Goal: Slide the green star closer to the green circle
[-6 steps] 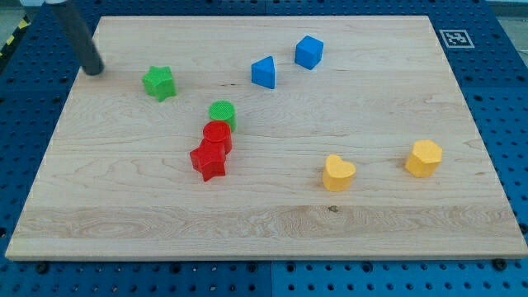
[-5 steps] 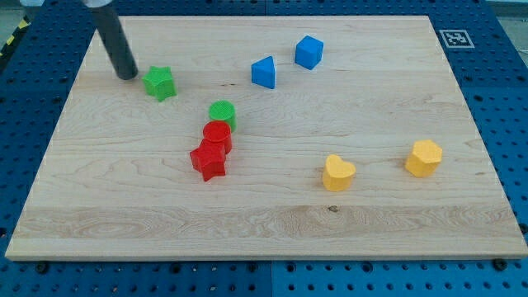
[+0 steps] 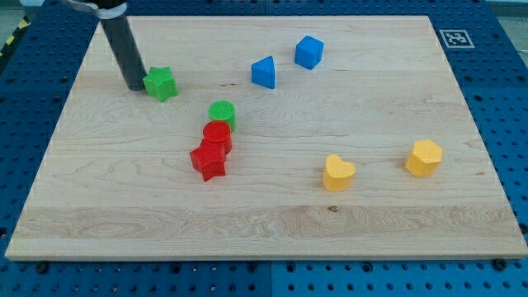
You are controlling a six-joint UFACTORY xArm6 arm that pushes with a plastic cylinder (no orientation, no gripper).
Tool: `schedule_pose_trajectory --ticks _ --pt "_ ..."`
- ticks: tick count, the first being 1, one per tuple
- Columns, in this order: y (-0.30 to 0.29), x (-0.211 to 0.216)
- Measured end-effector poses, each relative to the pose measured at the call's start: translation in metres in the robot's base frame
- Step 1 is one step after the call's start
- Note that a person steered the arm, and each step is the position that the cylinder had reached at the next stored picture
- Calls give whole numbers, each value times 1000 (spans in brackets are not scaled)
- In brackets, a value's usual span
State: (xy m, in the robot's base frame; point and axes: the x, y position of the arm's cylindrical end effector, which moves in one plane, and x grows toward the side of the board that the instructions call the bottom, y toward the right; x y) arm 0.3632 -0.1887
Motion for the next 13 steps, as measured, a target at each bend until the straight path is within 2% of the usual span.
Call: schedule_pose_trajectory --ticks 4,8,10,13 --pt "14 1" --pt "76 10" --pt "81 -20" --pt "101 -12"
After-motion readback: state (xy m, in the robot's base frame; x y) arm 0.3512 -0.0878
